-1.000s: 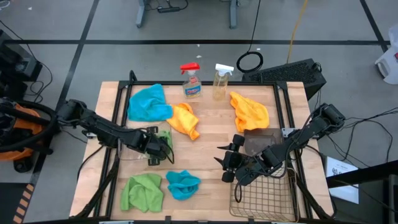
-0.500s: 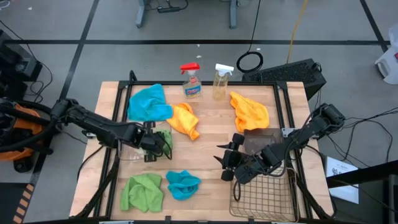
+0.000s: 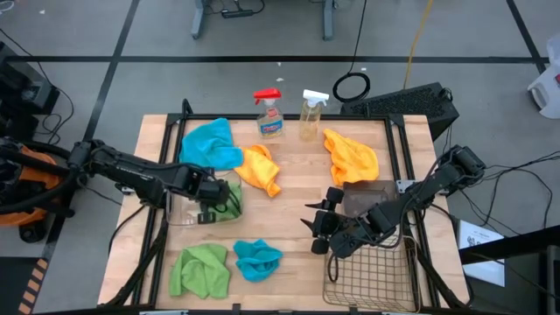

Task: Sort microfiber towel by color & place in baskets
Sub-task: Put the right green microfiber cloth into the transparent bin, then put the green microfiber cloth into the transparent bin

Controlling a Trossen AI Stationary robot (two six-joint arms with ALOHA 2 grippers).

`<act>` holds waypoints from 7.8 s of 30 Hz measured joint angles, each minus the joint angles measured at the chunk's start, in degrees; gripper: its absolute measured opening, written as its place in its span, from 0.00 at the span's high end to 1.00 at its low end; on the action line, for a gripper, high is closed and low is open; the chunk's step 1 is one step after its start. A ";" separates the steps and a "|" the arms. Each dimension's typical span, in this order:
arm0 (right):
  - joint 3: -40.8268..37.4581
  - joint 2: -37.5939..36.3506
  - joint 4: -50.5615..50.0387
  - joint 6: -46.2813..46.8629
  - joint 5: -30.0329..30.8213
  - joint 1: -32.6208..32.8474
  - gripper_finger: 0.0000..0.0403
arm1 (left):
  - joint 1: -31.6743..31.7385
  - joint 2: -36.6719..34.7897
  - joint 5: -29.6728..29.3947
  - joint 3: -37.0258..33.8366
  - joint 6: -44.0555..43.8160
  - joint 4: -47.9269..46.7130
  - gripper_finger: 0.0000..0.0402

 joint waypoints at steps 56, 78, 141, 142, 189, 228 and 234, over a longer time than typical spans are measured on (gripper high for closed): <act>0.00 0.00 -0.74 0.22 -0.03 -0.78 0.51 | -10.07 -5.77 -0.54 3.54 -9.51 6.10 0.85; 0.00 0.00 0.61 1.68 -1.58 -0.60 0.51 | -39.01 7.62 1.44 3.55 -46.37 13.67 0.67; -0.02 0.00 0.55 3.76 -1.41 2.80 0.51 | -36.03 17.58 -18.19 24.58 -26.90 -1.46 0.96; -0.02 0.00 0.54 4.06 -1.27 3.05 0.51 | -35.77 17.18 -18.80 25.18 -26.72 -1.86 0.96; -0.02 0.02 2.45 -0.89 0.39 3.72 0.51 | -25.20 -1.92 -43.38 39.14 -23.67 -24.05 0.96; -0.02 0.02 2.67 -1.51 0.17 2.85 0.51 | -28.83 -1.92 -40.34 24.33 -36.15 -22.22 0.96; -0.02 0.02 2.75 -1.51 0.15 2.85 0.51 | -28.85 -1.93 -39.09 20.61 -39.14 -21.95 0.96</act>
